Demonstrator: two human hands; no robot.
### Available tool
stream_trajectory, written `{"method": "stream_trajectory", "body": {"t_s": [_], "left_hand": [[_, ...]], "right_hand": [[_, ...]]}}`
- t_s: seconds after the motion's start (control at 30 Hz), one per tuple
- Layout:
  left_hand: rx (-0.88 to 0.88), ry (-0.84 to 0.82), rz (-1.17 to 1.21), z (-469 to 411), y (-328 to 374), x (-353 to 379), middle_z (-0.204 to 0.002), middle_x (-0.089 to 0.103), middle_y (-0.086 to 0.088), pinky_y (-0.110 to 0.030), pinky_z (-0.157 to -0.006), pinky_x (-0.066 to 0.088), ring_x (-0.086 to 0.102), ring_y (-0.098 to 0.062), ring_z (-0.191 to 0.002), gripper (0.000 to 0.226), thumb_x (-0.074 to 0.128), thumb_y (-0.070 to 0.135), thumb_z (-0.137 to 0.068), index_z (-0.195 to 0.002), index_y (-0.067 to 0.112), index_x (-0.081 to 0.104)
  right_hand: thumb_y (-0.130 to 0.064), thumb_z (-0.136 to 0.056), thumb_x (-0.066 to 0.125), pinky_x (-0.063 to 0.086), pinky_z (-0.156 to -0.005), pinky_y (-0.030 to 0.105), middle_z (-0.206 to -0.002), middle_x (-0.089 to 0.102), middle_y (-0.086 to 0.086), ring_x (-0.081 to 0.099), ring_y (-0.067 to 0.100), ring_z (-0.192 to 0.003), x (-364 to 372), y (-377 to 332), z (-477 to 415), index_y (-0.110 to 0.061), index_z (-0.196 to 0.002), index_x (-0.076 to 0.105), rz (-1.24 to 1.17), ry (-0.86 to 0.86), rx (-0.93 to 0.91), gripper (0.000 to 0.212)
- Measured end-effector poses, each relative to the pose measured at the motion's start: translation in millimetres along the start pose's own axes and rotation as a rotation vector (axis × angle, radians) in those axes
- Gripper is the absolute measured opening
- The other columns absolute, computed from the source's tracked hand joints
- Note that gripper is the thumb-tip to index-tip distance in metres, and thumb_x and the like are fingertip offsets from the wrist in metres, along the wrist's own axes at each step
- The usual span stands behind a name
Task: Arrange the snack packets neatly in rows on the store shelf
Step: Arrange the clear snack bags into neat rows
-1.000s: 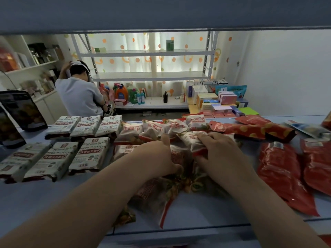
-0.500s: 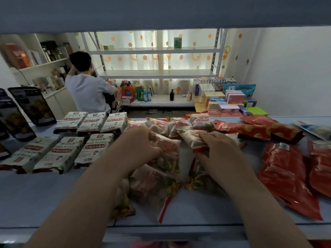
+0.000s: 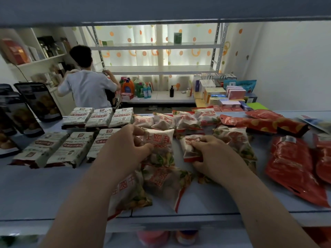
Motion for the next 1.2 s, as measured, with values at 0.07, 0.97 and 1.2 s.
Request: {"method": "stream_trajectory", "body": {"t_s": [0.07, 0.97, 1.2], "left_hand": [[0.007, 0.006, 0.025, 1.8, -2.1, -0.3, -0.073, 0.067, 0.007, -0.026, -0.061, 0.048, 0.063, -0.005, -0.066, 0.031, 0.073, 0.037, -0.082, -0.106, 0.032, 0.054], [0.202, -0.225, 0.248, -43.1, 2.7, 5.0, -0.112, 0.058, 0.021, -0.016, -0.069, 0.047, 0.058, 0.002, -0.098, 0.053, 0.074, 0.036, -0.082, -0.129, 0.035, 0.048], [0.229, -0.298, 0.244, -71.8, 4.0, 1.3, -0.113, 0.064, 0.010, -0.030, -0.073, 0.061, 0.069, -0.007, -0.088, 0.036, 0.070, 0.020, -0.086, -0.119, 0.028, 0.058]], "right_hand": [[-0.042, -0.089, 0.058, 0.035, -0.105, 0.026, -0.153, 0.032, -0.001, 0.040, 0.018, -0.134, -0.4, -0.3, 1.9, -0.030, -0.151, 0.034, -0.007, -0.078, 0.018, 0.068], [-0.038, -0.074, 0.083, 0.060, -0.077, 0.034, -0.101, 0.073, 0.000, 0.072, 0.015, -0.088, -4.6, -34.0, -22.8, -0.017, -0.112, 0.060, -1.317, 0.229, 0.353, 0.049], [-0.053, -0.075, 0.077, 0.048, -0.057, 0.019, -0.090, 0.065, -0.011, 0.065, 0.005, -0.072, -18.8, -27.1, -22.8, -0.029, -0.098, 0.055, -0.751, 0.149, 0.290, 0.039]]}}
Point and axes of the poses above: each hand's wrist, its own z-axis away from the middle knuckle, its own x-axis out of the palm, y = z × x, the point moved 3 cm from there along -z, towards the middle knuckle
